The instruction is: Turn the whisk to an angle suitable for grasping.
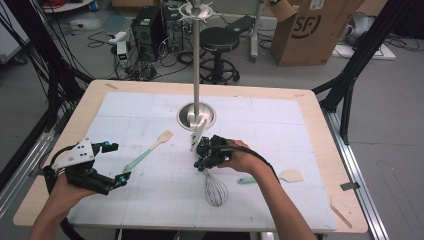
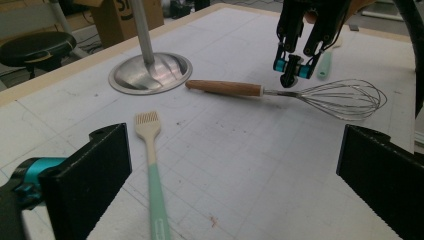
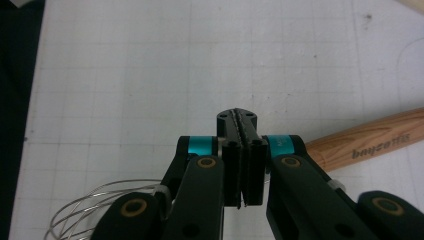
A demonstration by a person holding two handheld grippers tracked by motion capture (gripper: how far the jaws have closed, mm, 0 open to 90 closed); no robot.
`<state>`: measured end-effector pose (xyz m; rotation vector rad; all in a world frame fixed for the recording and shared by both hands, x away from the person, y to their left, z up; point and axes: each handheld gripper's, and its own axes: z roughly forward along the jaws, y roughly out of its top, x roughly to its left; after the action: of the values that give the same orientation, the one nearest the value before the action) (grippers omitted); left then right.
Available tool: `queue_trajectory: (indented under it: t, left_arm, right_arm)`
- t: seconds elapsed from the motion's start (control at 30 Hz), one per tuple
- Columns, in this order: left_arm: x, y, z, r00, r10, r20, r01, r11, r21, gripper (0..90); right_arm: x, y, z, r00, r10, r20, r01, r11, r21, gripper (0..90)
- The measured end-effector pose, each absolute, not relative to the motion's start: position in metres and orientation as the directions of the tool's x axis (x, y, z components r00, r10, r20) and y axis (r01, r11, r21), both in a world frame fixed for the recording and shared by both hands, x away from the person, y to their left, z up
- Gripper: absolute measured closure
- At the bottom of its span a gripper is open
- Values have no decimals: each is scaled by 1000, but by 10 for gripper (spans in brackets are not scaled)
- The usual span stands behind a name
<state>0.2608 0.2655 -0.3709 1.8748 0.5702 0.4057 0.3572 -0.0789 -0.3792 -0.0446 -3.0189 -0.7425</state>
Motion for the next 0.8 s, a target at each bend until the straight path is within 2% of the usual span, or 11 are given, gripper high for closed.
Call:
queue_trajectory:
  t: [0.57,0.8]
  left_arm:
    - [260,265,-371,831,556,12,192,-307,932,16]
    - [259,265,-372,831,556,11,194,-308,931,16]
  right_arm:
    - [360,-75,-399,-998,37,45,51,934,353,888]
    - [360,-84,-397,-996,56,69,77,927,368,888]
